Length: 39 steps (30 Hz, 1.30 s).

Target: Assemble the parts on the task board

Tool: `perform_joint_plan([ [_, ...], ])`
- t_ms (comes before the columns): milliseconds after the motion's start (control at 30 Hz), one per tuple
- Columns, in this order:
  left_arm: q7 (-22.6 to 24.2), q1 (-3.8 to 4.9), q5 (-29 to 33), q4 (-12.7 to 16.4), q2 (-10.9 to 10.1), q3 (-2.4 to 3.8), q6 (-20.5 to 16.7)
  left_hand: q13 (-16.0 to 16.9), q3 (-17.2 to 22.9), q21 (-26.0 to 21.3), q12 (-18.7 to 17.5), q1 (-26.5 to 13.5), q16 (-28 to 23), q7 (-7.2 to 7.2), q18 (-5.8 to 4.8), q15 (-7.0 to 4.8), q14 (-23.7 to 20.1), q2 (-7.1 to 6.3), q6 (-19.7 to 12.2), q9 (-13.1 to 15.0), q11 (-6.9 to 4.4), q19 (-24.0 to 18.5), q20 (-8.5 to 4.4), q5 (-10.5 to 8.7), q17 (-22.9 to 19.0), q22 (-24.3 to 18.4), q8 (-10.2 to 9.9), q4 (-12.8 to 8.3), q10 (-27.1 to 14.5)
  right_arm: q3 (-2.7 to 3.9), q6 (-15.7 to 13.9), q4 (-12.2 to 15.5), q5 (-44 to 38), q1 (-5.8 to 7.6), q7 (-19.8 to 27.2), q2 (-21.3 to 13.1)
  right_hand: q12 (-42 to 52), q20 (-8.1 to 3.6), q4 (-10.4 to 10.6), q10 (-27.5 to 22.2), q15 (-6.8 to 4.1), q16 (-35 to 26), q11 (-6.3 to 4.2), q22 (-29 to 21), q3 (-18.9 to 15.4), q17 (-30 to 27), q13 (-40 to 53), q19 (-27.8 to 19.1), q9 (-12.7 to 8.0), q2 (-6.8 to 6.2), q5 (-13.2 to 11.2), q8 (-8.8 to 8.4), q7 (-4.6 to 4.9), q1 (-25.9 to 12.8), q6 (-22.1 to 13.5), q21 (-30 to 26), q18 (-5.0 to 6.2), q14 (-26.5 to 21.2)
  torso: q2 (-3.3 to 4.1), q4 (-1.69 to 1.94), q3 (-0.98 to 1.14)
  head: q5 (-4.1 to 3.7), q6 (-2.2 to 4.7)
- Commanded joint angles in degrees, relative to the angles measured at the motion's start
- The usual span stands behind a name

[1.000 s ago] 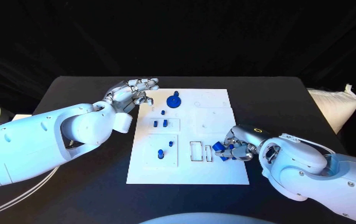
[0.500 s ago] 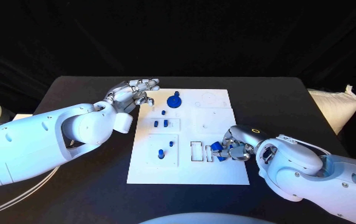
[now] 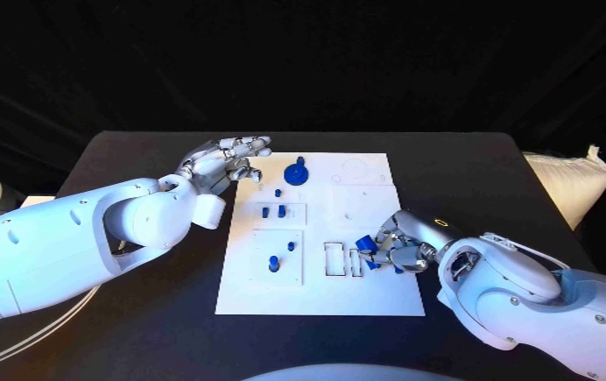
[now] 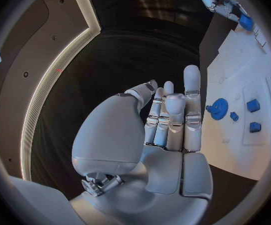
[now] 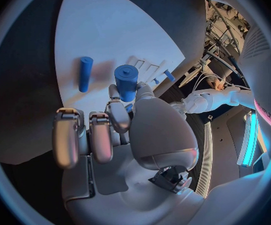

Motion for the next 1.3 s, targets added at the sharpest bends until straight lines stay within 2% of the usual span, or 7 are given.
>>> perform_joint_plan([
  [33,0.1,-0.03,-0.2,0.1,0.1,0.01,1.3,0.1,-0.2,0.1,0.2,-0.6,-0.2,-0.14,0.64,-0.15,-0.3,-0.01,-0.4,0.0,0.16,-0.3,0.01,0.12,-0.1,-0.1,0.3,0.0,-0.4,0.06,-3.5,0.5,2.7,0.18,2.2,-0.2,9.9,-0.29,0.0,2.7,-0.54,0.3,-1.83,5.8,-0.4,11.2,14.6,2.5,1.1,0.44,1.0,-0.08,-0.25,0.4,0.8,0.4,-0.79,5.2,0.03,-0.06,-0.04,0.05,0.02],
  [167,0.1,-0.04,-0.2,0.1,0.1,0.0,1.3,0.1,0.1,0.1,0.5,-0.3,-0.2,-0.27,0.68,-0.21,-0.4,0.26,-0.2,0.1,0.07,-0.3,-0.01,0.29,-0.1,-0.1,0.5,-0.3,-0.6,0.13,-2.8,0.4,4.0,0.34,2.2,0.2,9.5,-0.3,0.0,2.5,-0.55,0.3,-1.86,5.8,-0.5,11.2,14.4,2.4,1.3,0.45,2.5,-0.24,-0.29,0.3,0.8,0.4,-0.77,5.2,0.09,-0.1,0.04,0.13,0.05],
  [333,0.1,-0.05,-0.2,0.1,0.1,-0.01,1.4,0.1,0.1,0.1,0.5,-0.3,-0.2,-0.27,0.68,-0.21,-0.4,0.26,-0.2,0.1,0.07,-0.3,-0.01,0.29,-0.1,-0.1,0.5,-0.3,-0.6,0.15,-2.1,0.1,5.0,0.29,2.1,1.5,9.4,-0.3,0.0,2.5,-0.55,0.3,-1.87,5.8,-0.5,11.2,14.3,2.4,1.4,0.42,2.6,-0.26,-0.3,0.3,0.9,0.4,-0.78,5.2,0.12,-0.1,0.03,0.38,0.02],
  [533,0.1,-0.05,-0.2,0.2,0.2,-0.01,1.3,0.1,0.1,0.1,0.5,-0.3,-0.2,-0.27,0.68,-0.21,-0.4,0.26,-0.2,0.1,0.07,-0.3,-0.01,0.29,-0.1,-0.1,0.5,-0.3,-0.6,0.14,-1.7,0.2,5.3,0.26,-0.3,2.9,9.4,-0.33,0.0,2.6,-0.59,0.3,-1.91,6.0,-1.1,11.3,14.6,2.5,1.7,-0.07,1.2,-0.29,-0.36,0.0,1.2,0.5,-0.82,5.2,0.12,0.2,-0.11,0.2,0.05],
  [900,0.1,-0.05,-0.2,0.3,0.3,-0.01,1.2,0.1,0.1,0.1,0.6,-0.2,-0.2,-0.27,0.68,-0.22,-0.4,0.23,-0.3,0.0,0.06,-0.3,-0.01,0.32,-0.2,-0.1,0.5,-0.4,-0.7,0.04,0.4,-1.3,5.7,0.2,-2.3,5.9,9.0,-0.41,0.2,2.7,-0.7,0.3,-2.05,6.1,-1.9,11.2,14.5,2.5,2.5,0.61,-0.2,-0.26,-0.55,-1.7,1.9,0.6,-0.83,5.2,0.1,0.06,-0.02,0.58,-0.1],
  [1233,-0.1,-0.05,-0.4,0.4,0.2,0.0,1.9,0.1,0.1,0.1,0.6,-0.3,-0.2,-0.26,0.68,-0.22,-0.5,0.18,-0.3,0.0,0.08,-0.3,-0.02,0.33,-0.3,-0.1,0.5,-0.4,-0.8,0.0,1.7,-1.9,4.3,0.17,-2.7,7.5,8.3,-0.53,0.2,2.7,-0.83,0.1,-2.22,5.9,-3.3,11.1,14.4,2.4,3.6,1.23,-4.2,-0.37,-0.77,-4.1,2.3,0.4,-0.79,5.2,0.1,0.24,-0.02,0.94,-0.3],
  [1300,-0.1,-0.04,-0.4,0.3,0.2,0.0,1.9,0.1,0.1,0.1,0.6,-0.3,-0.2,-0.26,0.68,-0.22,-0.5,0.18,-0.3,0.0,0.08,-0.3,-0.02,0.33,-0.3,-0.1,0.5,-0.4,-0.8,0.0,2.0,-2.1,4.1,0.2,-2.7,7.7,8.2,-0.57,0.2,2.7,-0.89,0.1,-2.3,6.0,-4.1,11.0,14.4,2.4,4.0,1.16,-5.0,-0.27,-0.89,-5.3,2.6,0.4,-0.79,5.2,0.09,0.14,-0.01,1.07,-0.34],
])
